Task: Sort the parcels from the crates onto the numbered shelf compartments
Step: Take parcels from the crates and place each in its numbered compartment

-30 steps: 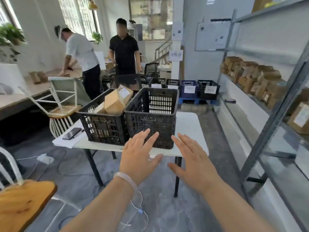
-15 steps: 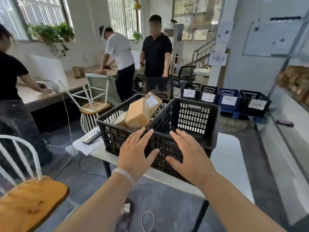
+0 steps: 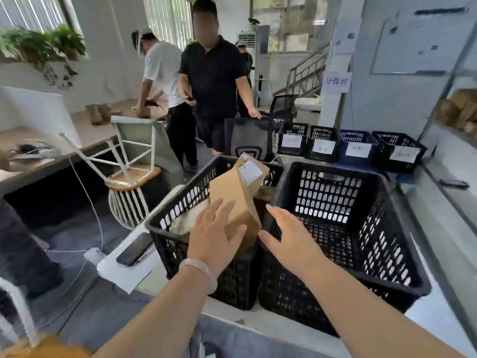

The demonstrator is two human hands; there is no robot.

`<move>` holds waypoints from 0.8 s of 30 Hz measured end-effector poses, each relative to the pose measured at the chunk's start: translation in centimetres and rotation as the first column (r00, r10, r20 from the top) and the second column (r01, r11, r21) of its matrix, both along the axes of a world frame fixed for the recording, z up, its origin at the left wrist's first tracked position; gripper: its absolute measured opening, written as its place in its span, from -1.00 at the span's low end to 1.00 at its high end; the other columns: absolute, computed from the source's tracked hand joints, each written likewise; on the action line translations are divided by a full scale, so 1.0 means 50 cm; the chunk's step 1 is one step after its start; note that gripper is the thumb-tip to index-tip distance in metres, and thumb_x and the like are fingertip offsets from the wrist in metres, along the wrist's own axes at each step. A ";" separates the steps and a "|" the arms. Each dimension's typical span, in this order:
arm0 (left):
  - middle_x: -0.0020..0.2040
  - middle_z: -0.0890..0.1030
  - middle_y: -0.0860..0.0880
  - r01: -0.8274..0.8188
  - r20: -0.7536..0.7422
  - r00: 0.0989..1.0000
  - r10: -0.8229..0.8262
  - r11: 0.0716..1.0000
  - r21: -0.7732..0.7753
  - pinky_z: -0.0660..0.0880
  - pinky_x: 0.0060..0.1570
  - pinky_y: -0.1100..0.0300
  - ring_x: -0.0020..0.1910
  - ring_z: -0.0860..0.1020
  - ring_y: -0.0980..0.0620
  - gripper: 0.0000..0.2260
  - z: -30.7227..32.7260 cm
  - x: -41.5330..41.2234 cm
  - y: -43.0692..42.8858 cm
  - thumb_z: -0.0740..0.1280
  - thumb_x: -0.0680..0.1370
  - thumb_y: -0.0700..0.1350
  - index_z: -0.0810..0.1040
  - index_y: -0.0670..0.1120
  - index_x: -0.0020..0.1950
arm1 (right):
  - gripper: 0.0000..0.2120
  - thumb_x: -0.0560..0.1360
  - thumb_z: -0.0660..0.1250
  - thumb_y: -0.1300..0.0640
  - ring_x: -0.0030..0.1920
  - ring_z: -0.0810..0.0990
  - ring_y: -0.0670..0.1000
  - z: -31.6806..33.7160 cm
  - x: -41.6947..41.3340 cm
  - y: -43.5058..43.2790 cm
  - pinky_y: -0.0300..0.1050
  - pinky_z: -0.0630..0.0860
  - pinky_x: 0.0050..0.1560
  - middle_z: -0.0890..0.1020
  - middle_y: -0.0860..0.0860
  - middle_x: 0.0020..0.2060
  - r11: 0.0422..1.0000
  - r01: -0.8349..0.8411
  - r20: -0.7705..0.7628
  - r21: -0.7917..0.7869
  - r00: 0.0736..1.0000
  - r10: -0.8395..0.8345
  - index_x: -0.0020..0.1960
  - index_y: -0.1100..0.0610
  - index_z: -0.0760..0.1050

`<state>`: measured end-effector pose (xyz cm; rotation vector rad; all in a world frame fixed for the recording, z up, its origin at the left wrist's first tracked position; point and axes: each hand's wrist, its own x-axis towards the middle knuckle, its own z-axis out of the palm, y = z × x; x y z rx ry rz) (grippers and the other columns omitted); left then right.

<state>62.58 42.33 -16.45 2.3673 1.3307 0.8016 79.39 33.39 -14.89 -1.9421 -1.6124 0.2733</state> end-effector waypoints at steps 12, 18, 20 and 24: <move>0.62 0.05 -0.01 0.056 -0.085 0.992 -0.095 0.924 -0.377 0.03 0.55 -0.03 0.59 -0.03 -0.08 -0.46 -0.069 0.046 0.226 0.17 0.61 0.22 0.17 0.15 0.57 | -0.44 0.59 0.13 -0.13 0.42 0.32 0.08 -0.020 0.003 0.295 -0.11 0.26 0.33 0.34 0.03 0.45 0.925 0.169 -0.312 -0.341 0.907 -0.281 0.52 0.07 0.20; 0.59 0.14 -0.02 0.067 -0.075 0.991 -0.106 0.911 -0.407 0.08 0.50 -0.01 0.55 0.08 -0.10 -0.50 -0.073 0.045 0.234 0.16 0.60 0.26 0.25 0.19 0.53 | -0.33 0.52 0.24 -0.13 0.23 0.46 0.12 -0.048 -0.008 0.333 -0.04 0.40 0.14 0.45 0.08 0.32 0.856 0.142 -0.380 -0.497 0.852 -0.361 0.52 0.05 0.09; 0.58 0.14 0.00 0.067 -0.079 0.991 -0.108 0.911 -0.406 0.06 0.51 -0.02 0.55 0.07 -0.09 -0.52 -0.071 0.048 0.226 0.15 0.61 0.25 0.24 0.22 0.53 | -0.35 0.52 0.27 -0.08 0.20 0.48 0.08 -0.048 -0.007 0.327 -0.05 0.42 0.16 0.47 0.05 0.28 0.877 0.138 -0.455 -0.460 0.812 -0.366 0.52 0.04 0.13; 0.59 0.14 0.00 0.086 0.012 0.996 -0.090 0.896 -0.435 0.02 0.54 -0.07 0.56 0.03 -0.08 -0.52 -0.060 0.052 0.208 0.17 0.60 0.25 0.26 0.23 0.52 | -0.40 0.48 0.32 -0.05 0.20 0.45 0.02 -0.036 -0.013 0.293 -0.09 0.41 0.14 0.45 0.03 0.31 0.927 0.169 -0.524 -0.334 0.785 -0.331 0.47 0.01 0.27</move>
